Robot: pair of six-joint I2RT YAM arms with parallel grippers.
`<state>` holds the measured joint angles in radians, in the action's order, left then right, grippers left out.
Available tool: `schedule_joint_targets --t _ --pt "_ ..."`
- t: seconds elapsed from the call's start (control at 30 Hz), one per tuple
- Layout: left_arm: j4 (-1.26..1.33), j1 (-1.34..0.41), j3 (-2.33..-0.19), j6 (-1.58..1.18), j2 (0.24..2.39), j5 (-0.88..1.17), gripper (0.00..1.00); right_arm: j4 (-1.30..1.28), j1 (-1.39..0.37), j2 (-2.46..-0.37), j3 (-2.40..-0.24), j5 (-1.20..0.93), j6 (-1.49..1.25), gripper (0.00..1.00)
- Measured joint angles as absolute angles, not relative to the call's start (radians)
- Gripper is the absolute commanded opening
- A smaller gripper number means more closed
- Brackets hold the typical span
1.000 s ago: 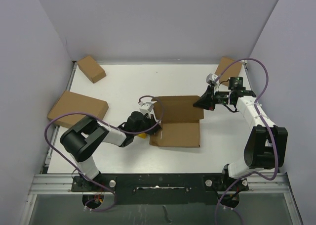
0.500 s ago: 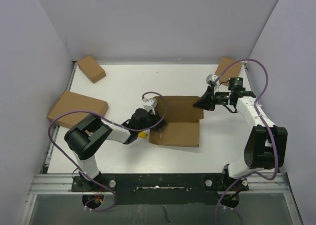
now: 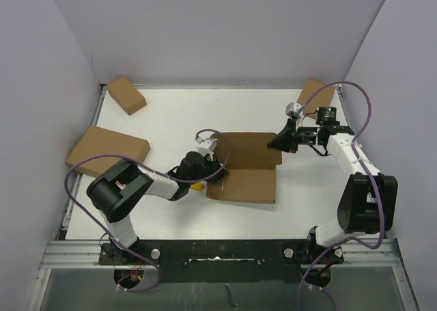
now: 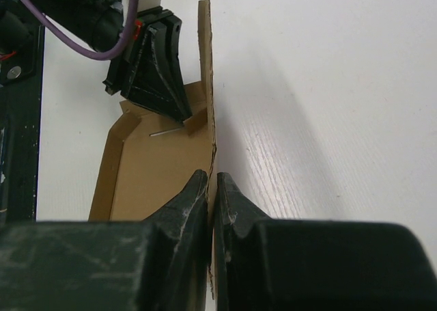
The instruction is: Fold the paper box
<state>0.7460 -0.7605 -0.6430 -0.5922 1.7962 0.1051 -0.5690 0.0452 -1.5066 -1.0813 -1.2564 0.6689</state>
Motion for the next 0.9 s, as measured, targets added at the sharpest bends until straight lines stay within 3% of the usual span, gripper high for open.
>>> schedule_joint_targets --t 0.33,0.63,0.9 --pt "0.499 -0.760 -0.558 -0.543 1.441 0.109 0.14 -0.572 0.045 -1.507 -1.081 -1.257 0.674 0.00" --pt "0.172 -0.753 -0.516 -0.551 1.225 0.086 0.42 -0.577 0.045 -1.507 -1.081 -1.257 0.677 0.00" --pt "0.109 -0.713 -0.498 -0.569 1.246 0.097 0.44 -0.578 0.045 -1.507 -1.082 -1.256 0.681 0.00"
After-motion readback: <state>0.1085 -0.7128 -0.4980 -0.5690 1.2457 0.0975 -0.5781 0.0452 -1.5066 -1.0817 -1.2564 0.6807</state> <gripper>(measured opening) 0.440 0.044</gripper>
